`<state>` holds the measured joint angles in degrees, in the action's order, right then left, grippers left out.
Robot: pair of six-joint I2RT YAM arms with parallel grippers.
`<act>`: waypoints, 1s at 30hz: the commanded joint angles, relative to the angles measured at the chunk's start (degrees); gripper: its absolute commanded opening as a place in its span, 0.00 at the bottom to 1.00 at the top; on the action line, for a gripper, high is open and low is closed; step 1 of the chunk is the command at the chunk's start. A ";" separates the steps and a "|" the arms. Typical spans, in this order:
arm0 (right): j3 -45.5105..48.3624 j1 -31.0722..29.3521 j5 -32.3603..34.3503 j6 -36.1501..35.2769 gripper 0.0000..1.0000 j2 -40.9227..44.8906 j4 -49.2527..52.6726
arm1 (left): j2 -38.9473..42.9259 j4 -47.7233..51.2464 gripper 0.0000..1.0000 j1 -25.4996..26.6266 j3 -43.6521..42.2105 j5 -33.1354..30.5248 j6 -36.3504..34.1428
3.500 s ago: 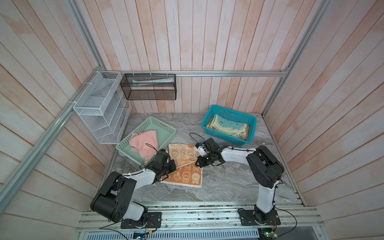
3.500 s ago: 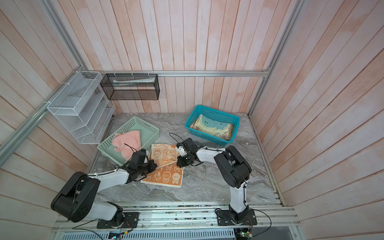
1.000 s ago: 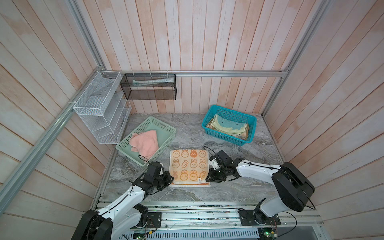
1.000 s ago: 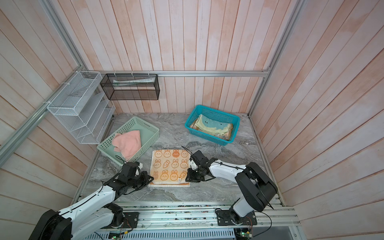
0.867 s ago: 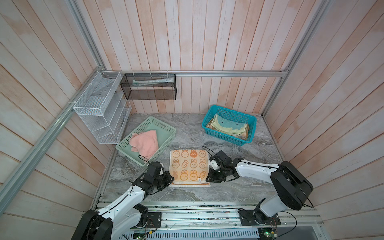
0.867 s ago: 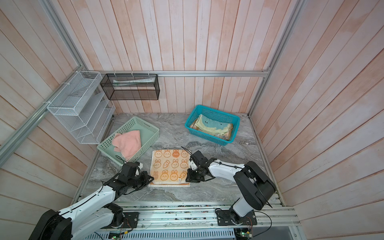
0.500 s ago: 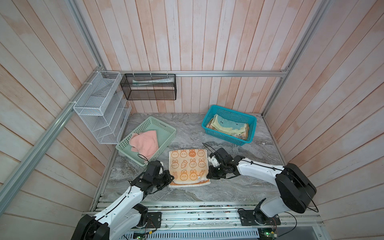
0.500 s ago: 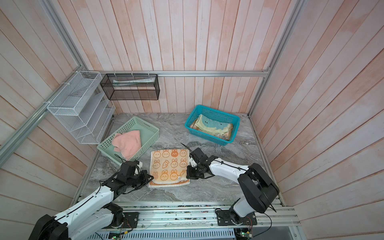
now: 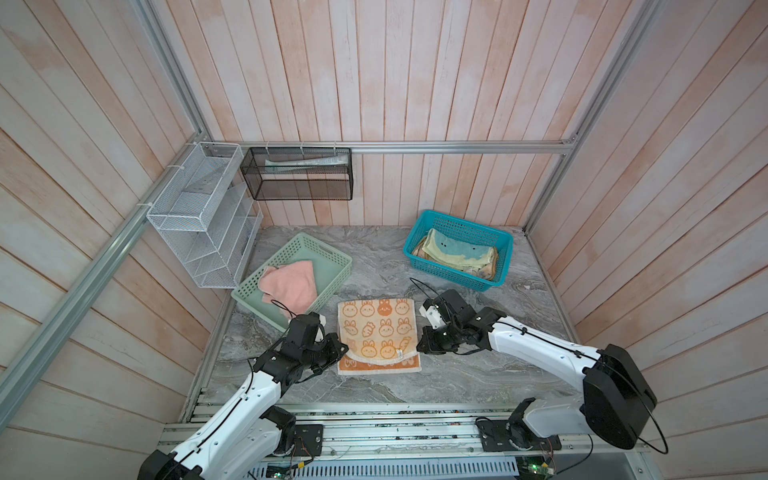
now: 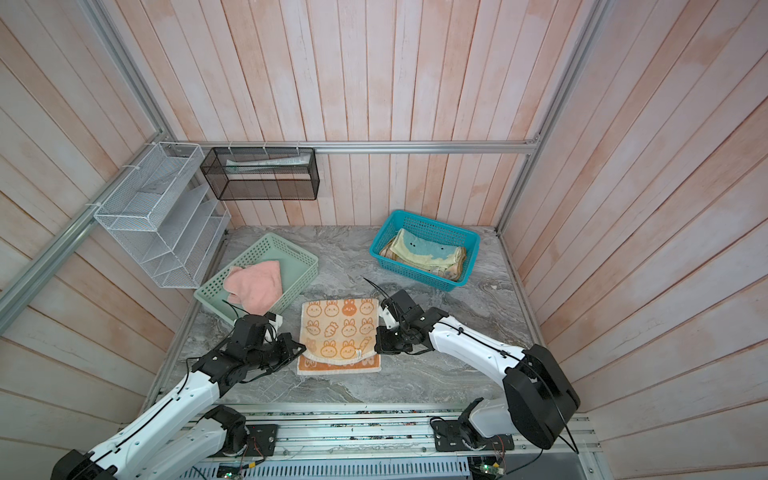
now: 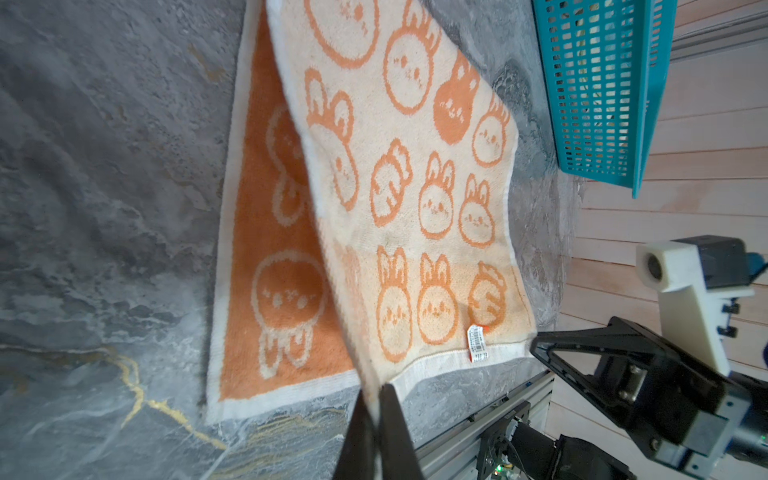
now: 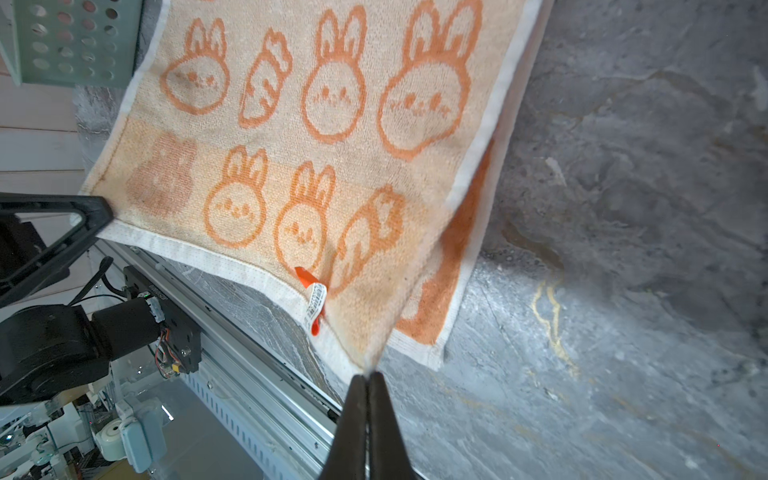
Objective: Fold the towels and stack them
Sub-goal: 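Grasp the near edge with both grippers and fold it away from the robot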
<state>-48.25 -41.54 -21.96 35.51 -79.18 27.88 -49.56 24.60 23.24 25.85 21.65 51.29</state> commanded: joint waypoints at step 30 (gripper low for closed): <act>-11.03 9.11 15.75 -13.82 0.48 -19.44 -16.69 | -30.03 -12.73 0.48 -1.15 17.32 -14.91 -19.11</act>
<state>-57.32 -32.38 -9.52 24.08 -95.81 15.97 -76.01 17.91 23.75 41.32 8.62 38.35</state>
